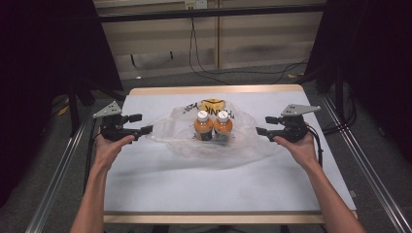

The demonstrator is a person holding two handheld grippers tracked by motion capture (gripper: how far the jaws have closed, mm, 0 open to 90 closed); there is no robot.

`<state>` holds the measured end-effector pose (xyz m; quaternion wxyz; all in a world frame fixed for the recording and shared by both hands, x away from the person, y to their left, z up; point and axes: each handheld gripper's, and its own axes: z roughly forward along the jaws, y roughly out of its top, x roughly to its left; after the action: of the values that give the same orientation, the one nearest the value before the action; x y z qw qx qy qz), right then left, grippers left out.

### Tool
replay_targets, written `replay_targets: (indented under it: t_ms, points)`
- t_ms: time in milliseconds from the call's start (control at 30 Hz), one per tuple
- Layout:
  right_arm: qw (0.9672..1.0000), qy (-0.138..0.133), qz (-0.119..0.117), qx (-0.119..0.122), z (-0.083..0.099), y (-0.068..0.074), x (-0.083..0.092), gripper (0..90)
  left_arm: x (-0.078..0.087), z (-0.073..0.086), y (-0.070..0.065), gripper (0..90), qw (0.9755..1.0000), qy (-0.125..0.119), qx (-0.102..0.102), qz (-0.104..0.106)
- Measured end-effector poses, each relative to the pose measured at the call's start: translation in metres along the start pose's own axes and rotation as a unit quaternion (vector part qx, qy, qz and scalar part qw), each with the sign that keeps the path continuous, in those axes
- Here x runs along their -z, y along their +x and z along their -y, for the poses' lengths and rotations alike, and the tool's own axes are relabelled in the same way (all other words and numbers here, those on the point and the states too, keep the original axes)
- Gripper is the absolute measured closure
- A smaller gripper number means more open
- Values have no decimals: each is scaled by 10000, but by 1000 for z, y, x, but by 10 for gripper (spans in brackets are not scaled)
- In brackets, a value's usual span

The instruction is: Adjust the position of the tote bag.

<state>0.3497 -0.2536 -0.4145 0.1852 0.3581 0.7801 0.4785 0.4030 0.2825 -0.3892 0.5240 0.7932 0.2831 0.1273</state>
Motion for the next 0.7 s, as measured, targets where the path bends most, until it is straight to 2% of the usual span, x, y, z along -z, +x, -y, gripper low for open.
replay_targets:
  t_ms: [33,67,133,167,233,267,300,333,367,433,500,533,600,633,700]
  points:
    - [10000,0,0,0,0,0,0,425,0,0,0,227,10000,0,0,0]
    - [9999,19,-108,76,-3,5,-3,467,3,-4,-3,228,9998,-186,-20,84]
    - [9998,23,-180,115,-6,9,-5,518,5,-8,-4,222,9995,-297,31,134]
    - [9996,5,-238,129,-7,11,-6,528,7,-9,-6,220,9994,-316,36,101]
    - [9993,14,-332,156,-9,15,-8,605,9,-12,-8,221,9988,-471,-9,103]
    - [9991,20,-378,210,-10,17,-10,608,10,-15,-10,223,9987,-503,-17,113]
    - [9990,39,-400,208,-11,19,-12,632,11,-17,-12,254,9986,-492,-95,138]
    - [9987,61,-448,225,-11,20,-13,658,10,-18,-16,325,9984,-471,-229,195]
    - [9985,98,-467,277,-12,22,-15,666,7,-21,-19,375,9985,-376,-349,208]
    - [9979,169,-526,337,-14,24,-20,710,-2,-23,-28,536,9977,-244,-514,372]
    - [9971,289,-566,428,-15,26,-25,758,-16,-26,-37,644,9963,64,-692,514]
    - [9968,337,-570,458,-16,27,-28,777,-25,-27,-42,686,9949,211,-824,544]
    - [9958,432,-635,493,-17,28,-34,829,-42,-28,-51,757,9924,473,-942,639]
    - [9953,503,-633,535,-18,29,-37,835,-50,-30,-54,776,9907,614,-1047,615]
    - [9935,660,-722,578,-19,30,-44,889,-63,-32,-59,806,9862,893,-1238,643]
